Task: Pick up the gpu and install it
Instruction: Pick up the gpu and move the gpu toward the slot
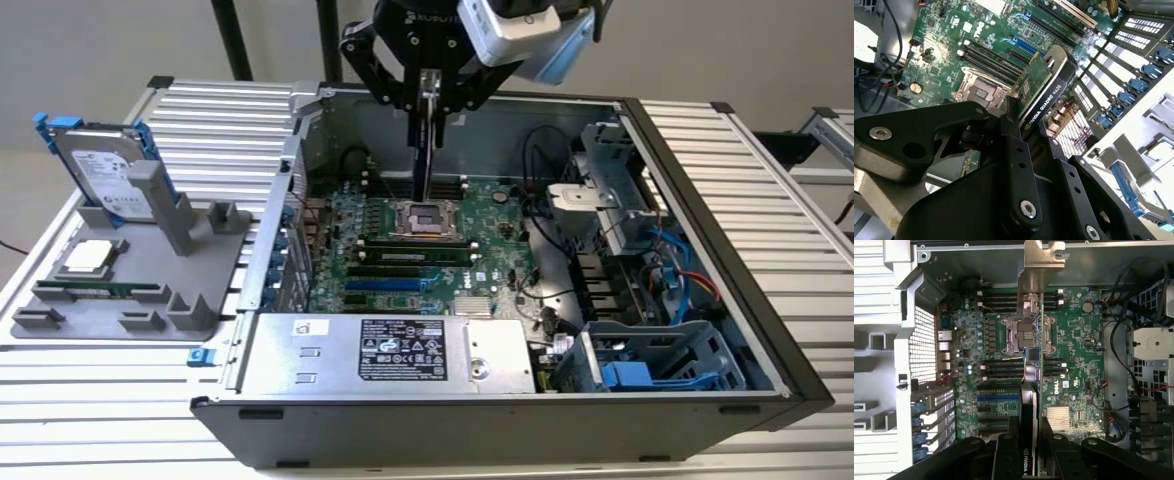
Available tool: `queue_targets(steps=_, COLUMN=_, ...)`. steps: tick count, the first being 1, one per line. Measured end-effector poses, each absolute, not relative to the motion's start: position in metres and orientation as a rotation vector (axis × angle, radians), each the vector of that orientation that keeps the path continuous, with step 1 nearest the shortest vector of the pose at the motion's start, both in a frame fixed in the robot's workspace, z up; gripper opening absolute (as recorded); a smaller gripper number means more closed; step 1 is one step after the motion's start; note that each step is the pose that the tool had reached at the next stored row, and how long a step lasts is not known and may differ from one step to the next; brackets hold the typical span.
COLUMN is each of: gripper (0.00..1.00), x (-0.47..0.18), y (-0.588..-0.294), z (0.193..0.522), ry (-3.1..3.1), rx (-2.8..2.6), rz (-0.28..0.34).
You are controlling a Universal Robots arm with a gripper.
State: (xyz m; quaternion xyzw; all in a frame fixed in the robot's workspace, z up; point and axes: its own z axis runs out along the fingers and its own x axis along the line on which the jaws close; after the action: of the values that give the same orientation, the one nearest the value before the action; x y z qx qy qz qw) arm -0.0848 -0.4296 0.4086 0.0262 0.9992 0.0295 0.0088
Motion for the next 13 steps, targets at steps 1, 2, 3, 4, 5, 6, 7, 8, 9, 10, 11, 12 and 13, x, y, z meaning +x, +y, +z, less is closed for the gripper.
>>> queue_targets(steps=1, gripper=0.00, x=-0.0837, y=-0.4296, z=0.4086, ry=3.122, rx=0.082, rz=0.092)
queue_targets(steps=2, gripper=0.00, x=-0.0825, y=-0.4296, z=0.4087, ry=3.122, rx=0.082, rz=0.092)
queue_targets(steps=3, gripper=0.00, x=-0.0814, y=-0.4296, z=0.4087, ry=3.122, rx=0.082, rz=0.092)
queue_targets(steps=4, gripper=0.00, x=-0.0805, y=-0.4296, z=0.4087, ry=3.122, rx=0.082, rz=0.092)
queue_targets(steps=5, gripper=0.00, x=-0.0799, y=-0.4296, z=0.4086, ry=3.122, rx=0.082, rz=0.092)
queue_targets(steps=6, gripper=0.00, x=-0.0798, y=-0.4296, z=0.4086, ry=3.122, rx=0.082, rz=0.092)
queue_targets(steps=7, gripper=0.00, x=-0.0795, y=-0.4296, z=0.4086, ry=3.122, rx=0.082, rz=0.092)
queue_targets(steps=8, gripper=0.00, x=-0.0792, y=-0.4296, z=0.4087, ry=3.122, rx=0.082, rz=0.092)
queue_targets(steps=9, gripper=0.00, x=-0.0792, y=-0.4296, z=0.4086, ry=3.122, rx=0.082, rz=0.092)
queue_targets(steps=10, gripper=0.00, x=-0.0792, y=-0.4296, z=0.4087, ry=3.122, rx=0.082, rz=0.092)
queue_targets(steps=11, gripper=0.00, x=-0.0792, y=-0.4296, z=0.4087, ry=3.122, rx=0.082, rz=0.092)
queue_targets(steps=12, gripper=0.00, x=-0.0791, y=-0.4296, z=0.4087, ry=3.122, rx=0.082, rz=0.092)
queue_targets(steps=13, gripper=0.00, x=-0.0791, y=-0.4296, z=0.4087, ry=3.122, rx=0.082, rz=0.092)
